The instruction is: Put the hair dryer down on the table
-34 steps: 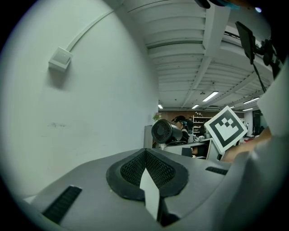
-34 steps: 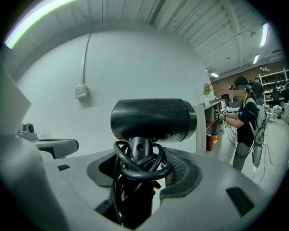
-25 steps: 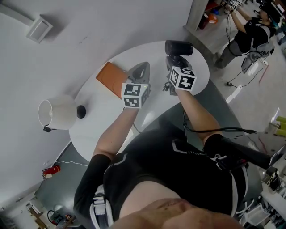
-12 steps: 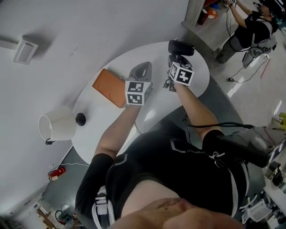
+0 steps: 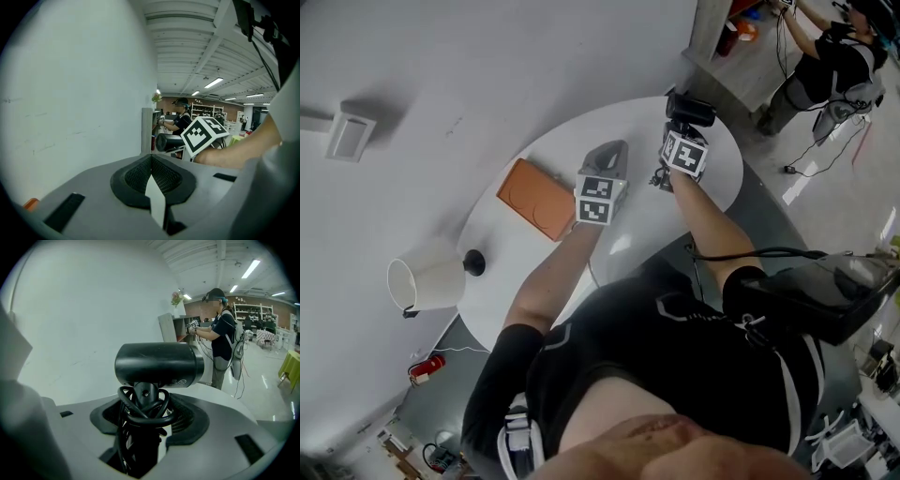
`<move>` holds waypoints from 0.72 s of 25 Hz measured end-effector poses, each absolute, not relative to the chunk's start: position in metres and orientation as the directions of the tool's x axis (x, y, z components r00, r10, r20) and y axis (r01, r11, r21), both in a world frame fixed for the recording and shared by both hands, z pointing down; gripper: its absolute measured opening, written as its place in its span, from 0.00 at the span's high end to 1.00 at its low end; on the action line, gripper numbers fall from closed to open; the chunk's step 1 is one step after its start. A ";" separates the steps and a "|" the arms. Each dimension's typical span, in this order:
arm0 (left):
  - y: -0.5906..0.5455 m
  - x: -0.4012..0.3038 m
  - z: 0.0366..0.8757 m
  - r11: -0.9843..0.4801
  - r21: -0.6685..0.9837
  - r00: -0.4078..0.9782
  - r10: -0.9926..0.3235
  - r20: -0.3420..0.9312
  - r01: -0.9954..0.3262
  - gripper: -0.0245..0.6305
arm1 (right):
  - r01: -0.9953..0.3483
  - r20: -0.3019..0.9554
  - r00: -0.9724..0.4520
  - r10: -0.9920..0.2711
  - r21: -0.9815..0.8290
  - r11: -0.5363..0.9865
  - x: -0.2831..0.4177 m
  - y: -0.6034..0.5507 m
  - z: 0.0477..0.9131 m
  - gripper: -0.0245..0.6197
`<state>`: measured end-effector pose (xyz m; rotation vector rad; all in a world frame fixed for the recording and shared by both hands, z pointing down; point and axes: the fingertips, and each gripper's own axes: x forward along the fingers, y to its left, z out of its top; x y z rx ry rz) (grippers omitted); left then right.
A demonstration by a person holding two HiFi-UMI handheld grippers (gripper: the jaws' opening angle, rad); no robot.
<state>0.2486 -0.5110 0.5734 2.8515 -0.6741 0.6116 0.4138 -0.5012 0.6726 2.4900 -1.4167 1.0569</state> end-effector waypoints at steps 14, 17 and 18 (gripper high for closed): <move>-0.522 0.266 0.598 -0.886 0.057 0.792 -0.379 0.479 -0.459 0.92 | -0.685 0.727 0.353 -0.588 -0.228 -0.692 0.454 -0.506 0.729 0.55; -0.527 0.265 0.601 -0.880 0.059 0.782 -0.387 0.488 -0.472 0.92 | -0.669 0.746 0.355 -0.563 -0.218 -0.710 0.461 -0.508 0.741 0.55; -0.529 0.265 0.602 -0.877 0.062 0.780 -0.389 0.490 -0.477 0.92 | -0.664 0.751 0.357 -0.556 -0.215 -0.717 0.465 -0.509 0.748 0.55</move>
